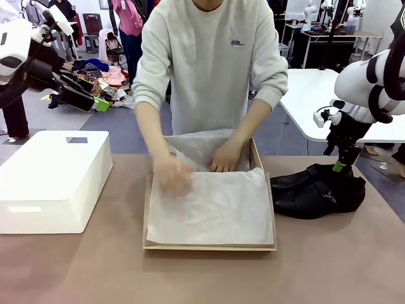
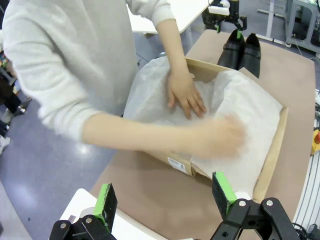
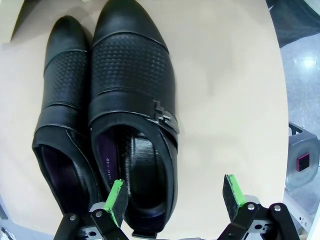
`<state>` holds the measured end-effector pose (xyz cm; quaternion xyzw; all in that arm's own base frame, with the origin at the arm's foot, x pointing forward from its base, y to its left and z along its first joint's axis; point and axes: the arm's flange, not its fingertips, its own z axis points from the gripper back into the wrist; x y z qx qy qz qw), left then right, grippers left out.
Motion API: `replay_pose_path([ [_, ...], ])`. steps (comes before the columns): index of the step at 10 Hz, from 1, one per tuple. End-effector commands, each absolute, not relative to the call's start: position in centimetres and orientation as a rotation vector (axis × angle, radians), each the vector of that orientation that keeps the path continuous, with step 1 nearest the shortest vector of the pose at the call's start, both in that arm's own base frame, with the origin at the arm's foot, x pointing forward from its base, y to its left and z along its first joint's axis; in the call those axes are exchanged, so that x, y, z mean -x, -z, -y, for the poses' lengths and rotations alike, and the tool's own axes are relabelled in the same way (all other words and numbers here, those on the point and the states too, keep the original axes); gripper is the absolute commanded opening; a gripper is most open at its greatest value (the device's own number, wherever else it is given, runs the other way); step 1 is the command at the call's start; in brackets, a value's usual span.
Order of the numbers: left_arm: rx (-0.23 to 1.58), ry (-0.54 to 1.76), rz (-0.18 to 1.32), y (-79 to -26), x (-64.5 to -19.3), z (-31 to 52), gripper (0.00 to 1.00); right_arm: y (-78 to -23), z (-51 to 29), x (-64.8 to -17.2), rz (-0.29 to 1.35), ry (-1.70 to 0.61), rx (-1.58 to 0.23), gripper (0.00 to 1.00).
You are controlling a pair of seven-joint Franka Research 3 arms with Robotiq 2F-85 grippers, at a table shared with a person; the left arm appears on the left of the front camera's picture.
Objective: Pack the shoes into the box.
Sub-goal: Place one shoe of the Shoes into the Shoes Box.
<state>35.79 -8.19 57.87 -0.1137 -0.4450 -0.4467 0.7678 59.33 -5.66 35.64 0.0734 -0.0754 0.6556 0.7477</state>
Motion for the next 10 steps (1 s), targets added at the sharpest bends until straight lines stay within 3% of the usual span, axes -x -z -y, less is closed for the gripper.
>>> replay_pose_path([
  [1,0.256,0.970,0.968,-57.9,-35.8,8.2,1.00,-35.7,5.8,-60.9,0.157,-1.457,-0.157,1.00],
  [10,0.256,0.970,0.968,-57.9,-35.8,8.2,1.00,-33.0,5.4,-61.7,0.095,-1.444,-0.185,1.00],
])
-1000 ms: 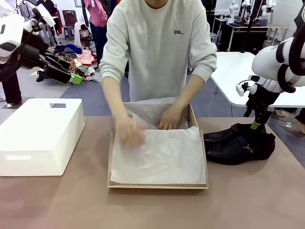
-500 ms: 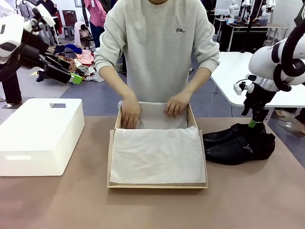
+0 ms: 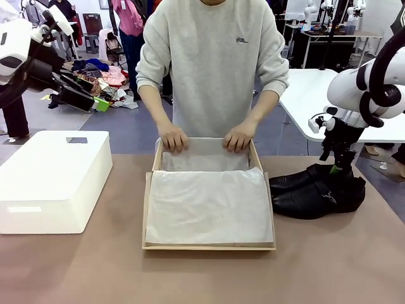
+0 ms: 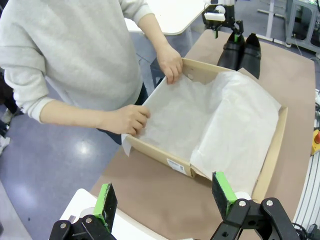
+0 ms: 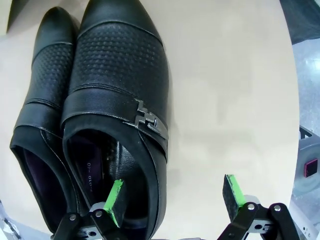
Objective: Pack the shoes into the box.
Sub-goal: Place one shoe of the Shoes into the Shoes Box.
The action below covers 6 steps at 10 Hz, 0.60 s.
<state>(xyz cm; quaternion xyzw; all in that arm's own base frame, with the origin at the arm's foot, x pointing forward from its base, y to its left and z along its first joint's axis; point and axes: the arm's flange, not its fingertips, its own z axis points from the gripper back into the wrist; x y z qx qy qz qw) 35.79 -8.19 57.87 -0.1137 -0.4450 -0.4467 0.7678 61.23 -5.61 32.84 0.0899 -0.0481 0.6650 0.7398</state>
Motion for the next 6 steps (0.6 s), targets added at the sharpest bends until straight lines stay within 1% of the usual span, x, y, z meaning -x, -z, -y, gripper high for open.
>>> replay_pose_path([
  [1,0.256,0.970,0.968,-57.87,-35.81,8.16,1.00,-32.69,5.22,-61.78,0.089,-1.453,-0.190,1.00],
  [2,0.256,0.970,0.968,-57.87,-35.81,8.16,1.00,-32.72,5.11,-61.78,0.079,-1.458,-0.215,1.00],
  [6,0.256,0.970,0.968,-57.87,-35.81,8.16,1.00,-33.02,4.79,-61.75,0.038,-1.425,-0.239,0.31],
])
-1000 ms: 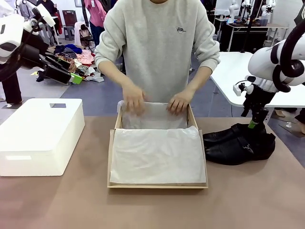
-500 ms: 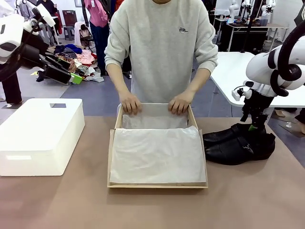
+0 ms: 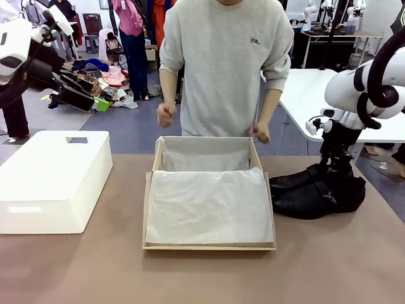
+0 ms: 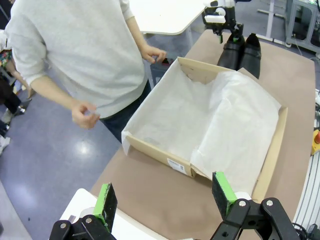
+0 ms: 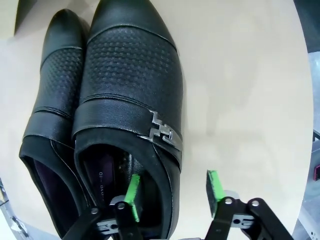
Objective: Pack the shoes into the box.
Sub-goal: Place one shoe of the Shoes into the Shoes Box.
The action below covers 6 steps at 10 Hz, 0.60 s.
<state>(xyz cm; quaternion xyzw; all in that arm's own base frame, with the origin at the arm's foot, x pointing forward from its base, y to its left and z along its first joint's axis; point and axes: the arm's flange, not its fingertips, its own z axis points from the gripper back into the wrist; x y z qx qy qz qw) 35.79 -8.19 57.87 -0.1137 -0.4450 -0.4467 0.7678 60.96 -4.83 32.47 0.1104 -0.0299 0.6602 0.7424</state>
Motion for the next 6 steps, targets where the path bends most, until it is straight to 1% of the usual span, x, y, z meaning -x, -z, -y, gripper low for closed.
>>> replay_pose_path([
  [1,0.256,0.970,0.968,-57.87,-35.81,8.16,1.00,-33.04,4.82,-61.74,0.037,-1.427,-0.240,0.13],
  [2,0.256,0.970,0.968,-57.87,-35.81,8.16,1.00,-33.08,4.82,-61.73,0.034,-1.425,-0.238,0.00],
  [6,0.256,0.970,0.968,-57.87,-35.81,8.16,1.00,-33.59,5.06,-61.52,0.039,-1.407,-0.238,0.00],
])
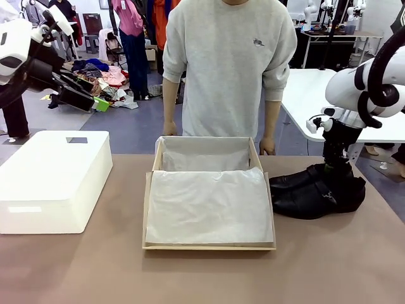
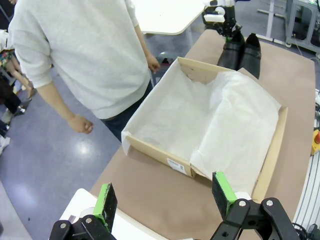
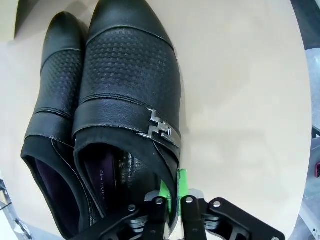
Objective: Pack the shoes into the box.
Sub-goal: Place one shoe of the Shoes into the Shoes Box.
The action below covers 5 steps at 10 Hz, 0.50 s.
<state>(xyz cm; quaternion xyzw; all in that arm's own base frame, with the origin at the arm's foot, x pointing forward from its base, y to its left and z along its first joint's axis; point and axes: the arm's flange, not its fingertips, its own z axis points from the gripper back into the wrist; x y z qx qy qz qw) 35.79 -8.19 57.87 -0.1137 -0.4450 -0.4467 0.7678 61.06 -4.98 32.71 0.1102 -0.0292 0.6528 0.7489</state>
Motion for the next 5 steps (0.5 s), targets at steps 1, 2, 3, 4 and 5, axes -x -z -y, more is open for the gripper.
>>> replay_pose_path([
  [1,0.256,0.970,0.968,-57.9,-35.8,8.2,1.00,-33.8,5.1,-61.5,0.042,-1.403,-0.239,0.00],
  [2,0.256,0.970,0.968,-57.9,-35.8,8.2,1.00,-34.0,5.3,-61.4,0.046,-1.400,-0.241,0.00],
  [3,0.256,0.970,0.968,-57.9,-35.8,8.2,1.00,-34.3,5.4,-61.4,0.049,-1.394,-0.242,0.00],
  [4,0.256,0.970,0.968,-57.9,-35.8,8.2,1.00,-34.6,5.5,-61.3,0.050,-1.383,-0.246,0.00],
  [5,0.256,0.970,0.968,-57.9,-35.8,8.2,1.00,-35.2,5.8,-61.4,0.081,-1.362,-0.263,0.00],
])
